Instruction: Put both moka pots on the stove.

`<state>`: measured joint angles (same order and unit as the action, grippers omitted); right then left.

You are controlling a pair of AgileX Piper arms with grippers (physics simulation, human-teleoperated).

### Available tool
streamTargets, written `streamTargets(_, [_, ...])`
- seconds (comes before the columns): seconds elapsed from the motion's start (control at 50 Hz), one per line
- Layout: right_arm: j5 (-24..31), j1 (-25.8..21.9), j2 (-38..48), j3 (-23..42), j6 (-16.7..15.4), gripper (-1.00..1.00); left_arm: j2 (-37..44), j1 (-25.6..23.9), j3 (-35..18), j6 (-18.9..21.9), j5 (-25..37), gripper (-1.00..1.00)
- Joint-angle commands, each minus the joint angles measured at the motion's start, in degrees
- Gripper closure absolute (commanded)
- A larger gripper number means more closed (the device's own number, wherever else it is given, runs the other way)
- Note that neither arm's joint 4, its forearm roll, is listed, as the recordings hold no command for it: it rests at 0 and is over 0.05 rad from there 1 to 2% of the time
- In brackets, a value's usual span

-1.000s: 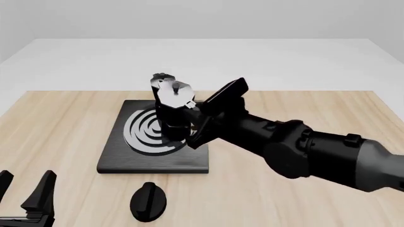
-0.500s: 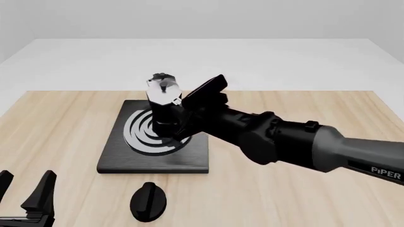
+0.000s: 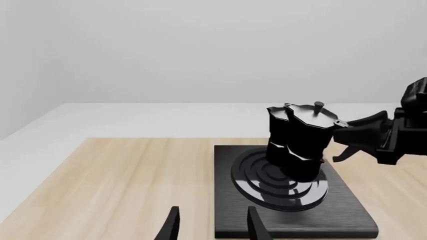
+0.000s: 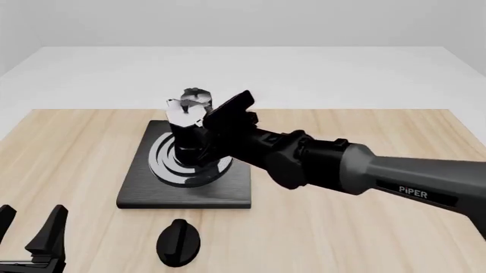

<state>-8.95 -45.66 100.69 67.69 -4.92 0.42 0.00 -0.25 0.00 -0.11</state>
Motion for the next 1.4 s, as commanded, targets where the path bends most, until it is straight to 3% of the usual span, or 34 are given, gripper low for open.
streamTargets(0.02, [-0.1, -0.2, 1.7, 4.0, 0.4, 1.00, 0.0, 0.0, 0.0, 0.0, 0.0, -1.00])
streamTargets(1.4, [1.8, -0.5, 12.3, 12.2, 2.9, 1.00, 0.0, 0.0, 0.0, 0.0, 0.0, -1.00])
